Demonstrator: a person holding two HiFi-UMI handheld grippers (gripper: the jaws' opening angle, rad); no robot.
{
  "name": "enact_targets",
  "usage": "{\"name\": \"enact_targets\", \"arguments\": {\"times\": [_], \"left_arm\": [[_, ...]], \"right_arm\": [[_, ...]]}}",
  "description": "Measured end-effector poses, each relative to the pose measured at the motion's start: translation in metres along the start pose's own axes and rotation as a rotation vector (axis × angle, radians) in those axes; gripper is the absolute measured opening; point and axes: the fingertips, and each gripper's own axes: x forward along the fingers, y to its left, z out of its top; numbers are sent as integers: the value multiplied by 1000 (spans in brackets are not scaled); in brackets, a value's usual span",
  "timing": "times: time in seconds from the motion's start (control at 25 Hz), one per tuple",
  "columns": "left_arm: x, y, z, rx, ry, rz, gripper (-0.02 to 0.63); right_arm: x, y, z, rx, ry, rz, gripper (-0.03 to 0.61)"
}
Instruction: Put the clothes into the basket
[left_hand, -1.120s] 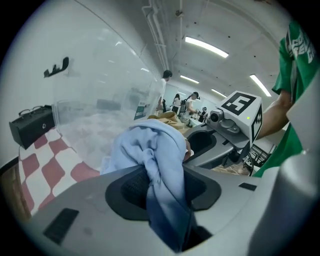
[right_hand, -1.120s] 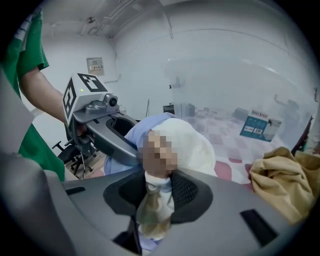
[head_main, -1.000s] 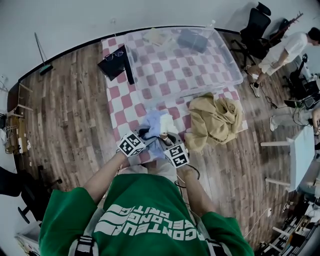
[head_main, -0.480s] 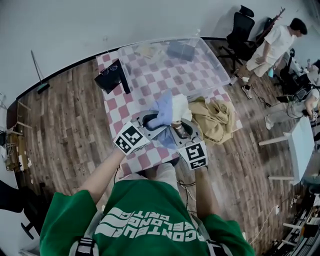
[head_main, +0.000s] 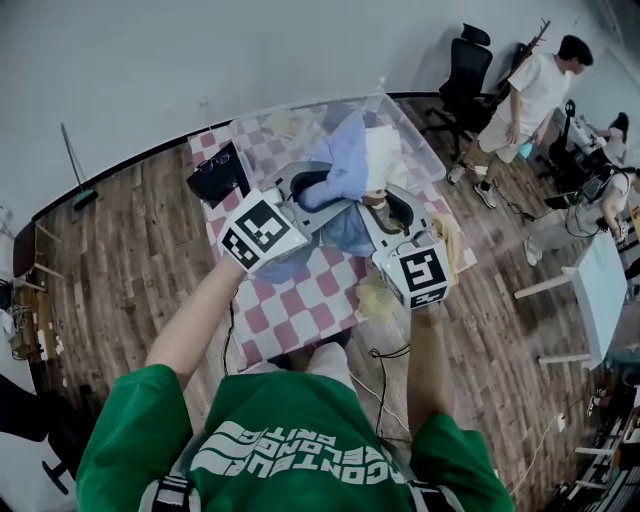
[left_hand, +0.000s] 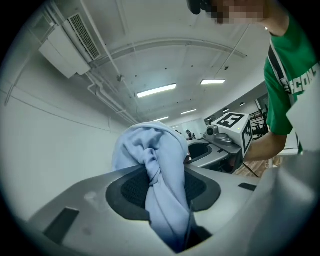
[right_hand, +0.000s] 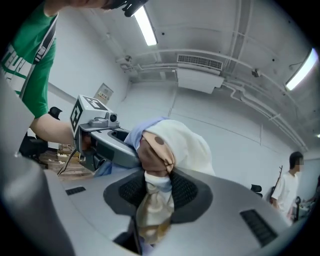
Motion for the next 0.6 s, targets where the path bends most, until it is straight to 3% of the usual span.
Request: {"name": "enact_targets", "arguments": {"times": [0.2, 0.6], "left_arm": [[10, 18, 23, 34, -19, 16, 155], [66, 81, 38, 68, -1, 49, 155]], "right_arm": [[6, -24, 20, -29, -32, -11, 124], [47, -98, 23, -25, -57, -8, 124]]}}
